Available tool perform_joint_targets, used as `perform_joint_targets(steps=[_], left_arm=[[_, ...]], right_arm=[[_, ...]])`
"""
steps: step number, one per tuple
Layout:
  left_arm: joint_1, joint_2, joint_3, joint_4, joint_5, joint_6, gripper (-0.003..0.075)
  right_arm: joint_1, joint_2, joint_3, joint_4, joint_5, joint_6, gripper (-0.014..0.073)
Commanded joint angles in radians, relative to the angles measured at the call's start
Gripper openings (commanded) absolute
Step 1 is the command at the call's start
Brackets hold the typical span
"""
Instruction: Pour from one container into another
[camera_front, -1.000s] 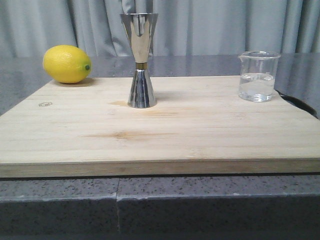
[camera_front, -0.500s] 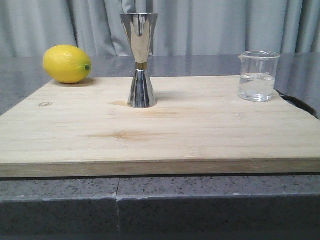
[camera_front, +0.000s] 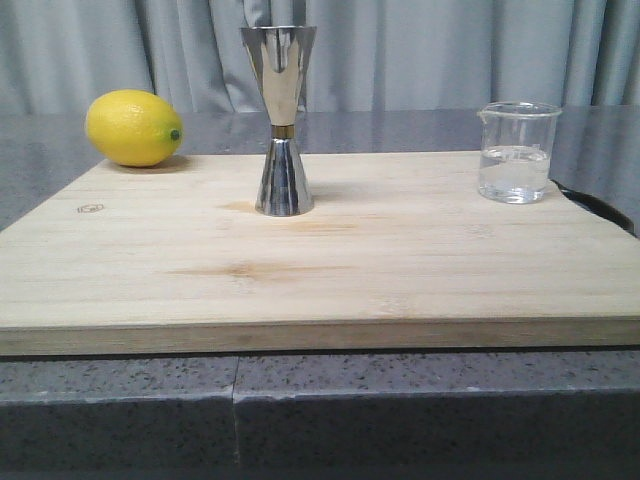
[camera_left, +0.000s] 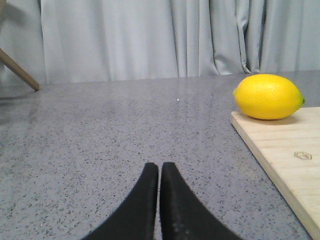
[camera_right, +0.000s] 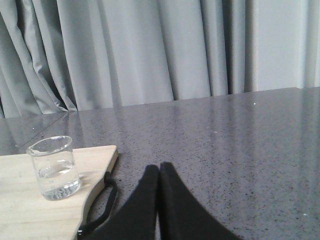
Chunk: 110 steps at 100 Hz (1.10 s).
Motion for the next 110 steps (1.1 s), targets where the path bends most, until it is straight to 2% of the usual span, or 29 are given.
perform_joint_targets(steps=[1,25,52,74,110], left_arm=[[-0.008,-0.024,0.002,-0.013,-0.122,-0.014,-0.0019],[-0.008,-0.024,-0.093,-0.103,-0.110,-0.013,-0.0019],[-0.008,0.072,-0.327,-0.104,0.087,-0.013,-0.0019],[-0.008,0.203,-0.473,-0.097,0.142,-0.013,-0.0019],[-0.008,0.222,-0.476,-0.095,0.112,-0.013,-0.0019]], right_arm=[[-0.002,-0.023,-0.008,-0.024,-0.062,-0.007,-0.0071],[-0.002,-0.003,-0.154,-0.059,0.151,-0.007,-0.0071],[-0.002,0.161,-0.344,-0.099,0.300,-0.007,-0.0071],[-0.002,0.326,-0.488,-0.166,0.349,-0.007,-0.0071],[-0.002,0.382,-0.507,-0.171,0.332,-0.007,-0.0071]])
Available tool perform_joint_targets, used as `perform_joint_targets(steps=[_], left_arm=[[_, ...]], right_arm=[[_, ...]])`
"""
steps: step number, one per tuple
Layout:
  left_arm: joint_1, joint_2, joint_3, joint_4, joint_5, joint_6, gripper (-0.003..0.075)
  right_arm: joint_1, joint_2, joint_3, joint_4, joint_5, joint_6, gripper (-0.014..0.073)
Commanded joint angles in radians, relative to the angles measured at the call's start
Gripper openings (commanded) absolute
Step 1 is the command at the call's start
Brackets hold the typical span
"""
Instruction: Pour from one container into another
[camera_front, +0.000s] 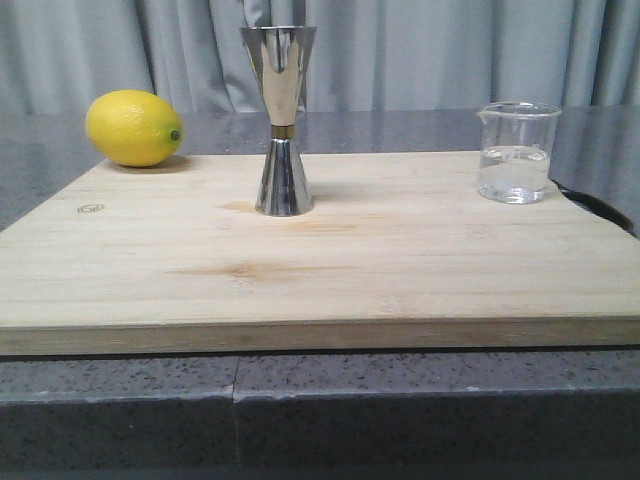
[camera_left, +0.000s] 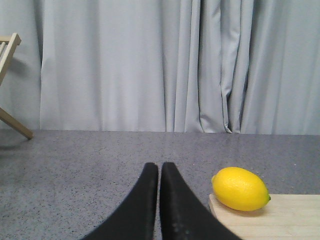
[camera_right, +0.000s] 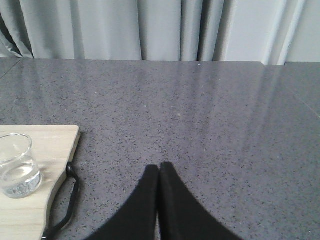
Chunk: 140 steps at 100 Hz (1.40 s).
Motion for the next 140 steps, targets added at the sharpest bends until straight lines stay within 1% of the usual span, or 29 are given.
perform_joint_targets(steps=[1,45,49,53,56,63,68,70,71,75,78,82,87,90,140], left_arm=[[-0.008,0.022,-0.030,-0.004,-0.077,-0.009,-0.0019],[-0.008,0.022,-0.030,-0.004,-0.075,-0.009,-0.0019],[-0.008,0.023,-0.030,-0.004,-0.077,-0.009,-0.0015],[-0.008,0.025,-0.030,-0.004,-0.079,-0.009,0.0007],[-0.008,0.025,-0.030,-0.004,-0.079,-0.009,0.0038],[-0.008,0.025,-0.030,0.014,-0.076,-0.009,0.0167],[-0.008,0.025,-0.030,0.023,-0.076,-0.009,0.0296],[-0.008,0.025,-0.030,0.026,-0.076,-0.009,0.0328],[-0.008,0.025,-0.030,0.028,-0.076,-0.009,0.0358],[-0.008,0.025,-0.030,0.028,-0.076,-0.009,0.0437],[-0.008,0.025,-0.030,0.028,-0.076,-0.009,0.0476],[-0.008,0.025,-0.030,0.028,-0.076,-0.009,0.0509],[-0.008,0.025,-0.030,0.028,-0.076,-0.009,0.0514],[-0.008,0.025,-0.030,0.028,-0.076,-0.009,0.0514],[-0.008,0.025,-0.030,-0.008,-0.079,-0.009,0.0513]], right_arm=[[-0.002,0.016,-0.036,-0.018,-0.076,-0.007,-0.0071],[-0.002,0.016,-0.036,-0.018,-0.061,-0.007,-0.0071],[-0.002,0.016,-0.036,-0.018,-0.061,-0.007,-0.0069],[-0.002,0.016,-0.036,-0.018,-0.061,-0.005,-0.0048],[-0.002,0.016,-0.036,-0.018,-0.061,-0.005,-0.0016],[-0.002,0.016,-0.036,-0.020,-0.061,-0.005,0.0113],[-0.002,0.016,-0.036,-0.024,-0.061,-0.005,0.0251],[-0.002,0.016,-0.036,-0.024,-0.059,-0.005,0.0286],[-0.002,0.016,-0.036,-0.024,-0.056,-0.005,0.0321],[-0.002,0.016,-0.036,-0.024,-0.050,-0.005,0.0416],[-0.002,0.016,-0.036,-0.024,-0.049,-0.005,0.0469],[-0.002,0.016,-0.036,-0.024,-0.048,-0.005,0.0526],[-0.002,0.016,-0.036,-0.024,-0.048,-0.005,0.0559],[-0.002,0.016,-0.036,-0.024,-0.048,-0.005,0.0565],[-0.002,0.016,-0.036,-0.024,-0.051,-0.005,0.0565]])
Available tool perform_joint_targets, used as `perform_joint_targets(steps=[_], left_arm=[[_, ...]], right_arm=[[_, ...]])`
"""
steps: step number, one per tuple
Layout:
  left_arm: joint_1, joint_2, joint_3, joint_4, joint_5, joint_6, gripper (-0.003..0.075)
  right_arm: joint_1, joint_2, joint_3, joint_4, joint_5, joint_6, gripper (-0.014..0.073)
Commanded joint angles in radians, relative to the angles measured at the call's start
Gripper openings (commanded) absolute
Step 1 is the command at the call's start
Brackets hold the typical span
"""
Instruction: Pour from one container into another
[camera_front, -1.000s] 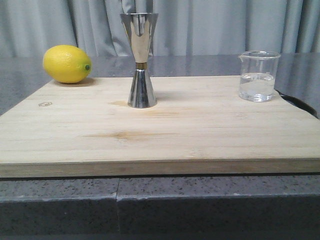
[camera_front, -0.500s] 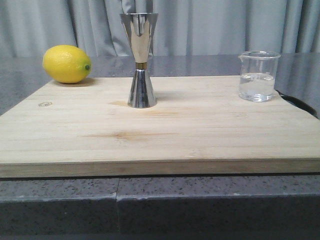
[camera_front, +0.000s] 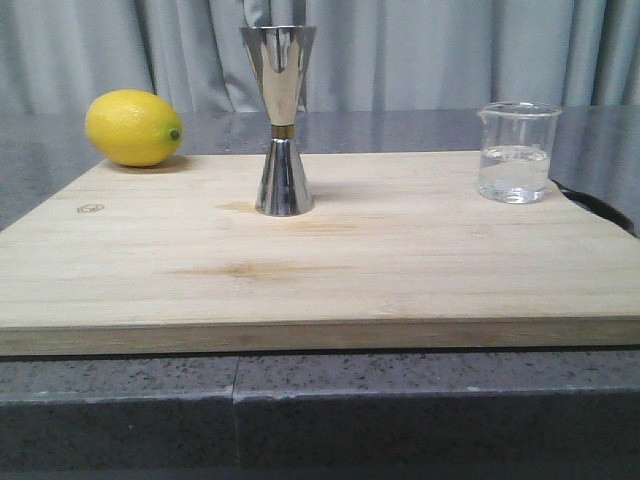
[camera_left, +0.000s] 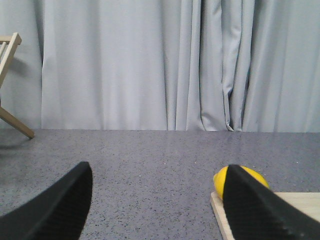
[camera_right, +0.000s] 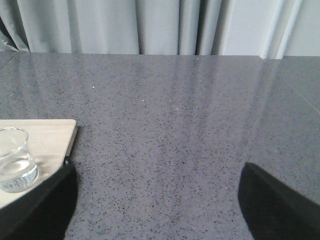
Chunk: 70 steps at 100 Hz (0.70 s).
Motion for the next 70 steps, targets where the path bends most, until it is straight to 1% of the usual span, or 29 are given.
perform_joint_targets(steps=[1,14,22,27,44,56,70], left_arm=[[-0.008,0.019,-0.030,-0.018,-0.079,-0.007,0.0513],[-0.008,0.019,-0.030,-0.018,-0.070,-0.007,0.0513],[-0.008,0.024,-0.032,-0.018,-0.055,-0.007,0.0513],[-0.008,0.038,-0.043,-0.018,-0.023,-0.007,0.0513],[-0.008,0.143,-0.129,-0.018,0.156,0.002,0.0513],[-0.008,0.253,-0.209,-0.029,0.272,0.063,0.0513],[-0.008,0.376,-0.289,-0.135,0.374,0.222,0.0513]], right_arm=[[-0.002,0.015,-0.036,-0.018,-0.070,-0.005,0.0565],[-0.002,0.015,-0.036,-0.013,-0.066,-0.005,0.0565],[-0.002,0.015,-0.042,0.018,-0.064,-0.005,0.0565],[-0.002,0.017,-0.054,0.032,-0.048,-0.005,0.0565],[-0.002,0.038,-0.122,0.042,0.035,-0.005,0.0564],[-0.002,0.074,-0.171,0.042,0.117,-0.005,0.0564],[-0.002,0.120,-0.202,0.045,0.181,-0.005,0.0564]])
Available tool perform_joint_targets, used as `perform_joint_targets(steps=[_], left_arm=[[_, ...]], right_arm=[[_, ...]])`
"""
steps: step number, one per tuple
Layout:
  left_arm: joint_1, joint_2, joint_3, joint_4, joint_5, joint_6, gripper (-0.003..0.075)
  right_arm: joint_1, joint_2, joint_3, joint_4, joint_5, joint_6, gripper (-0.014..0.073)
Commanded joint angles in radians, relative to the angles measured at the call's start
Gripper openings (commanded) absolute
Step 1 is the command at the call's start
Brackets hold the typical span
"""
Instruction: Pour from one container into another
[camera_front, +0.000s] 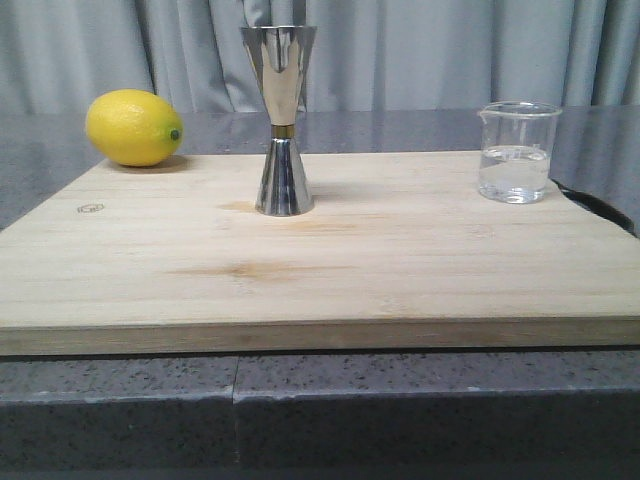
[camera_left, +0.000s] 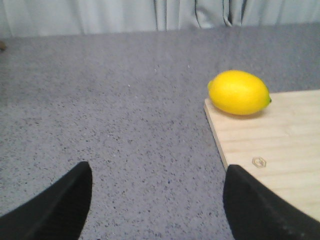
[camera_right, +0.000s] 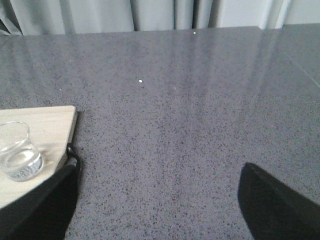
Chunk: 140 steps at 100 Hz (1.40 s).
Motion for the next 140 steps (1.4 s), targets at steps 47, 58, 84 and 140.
perform_joint_targets(steps=[47,58,84,140], left_arm=[[-0.008,0.486,-0.129,-0.956,0.242,1.074,0.0513],[-0.008,0.580,-0.129,-1.102,0.270,1.255,0.0513],[-0.008,0.788,-0.129,-1.355,0.416,1.629,0.0513],[-0.131,1.111,-0.135,-1.714,0.591,2.069,0.0513]], right_arm=[[-0.002,0.083,-0.049,-0.001,-0.016,-0.005,0.0564],[-0.002,0.083,-0.049,-0.001,-0.018,-0.005,0.0564],[-0.002,0.083,-0.049,-0.001,-0.049,-0.005,0.0564],[-0.002,0.083,-0.049,-0.001,-0.074,-0.005,0.0564]])
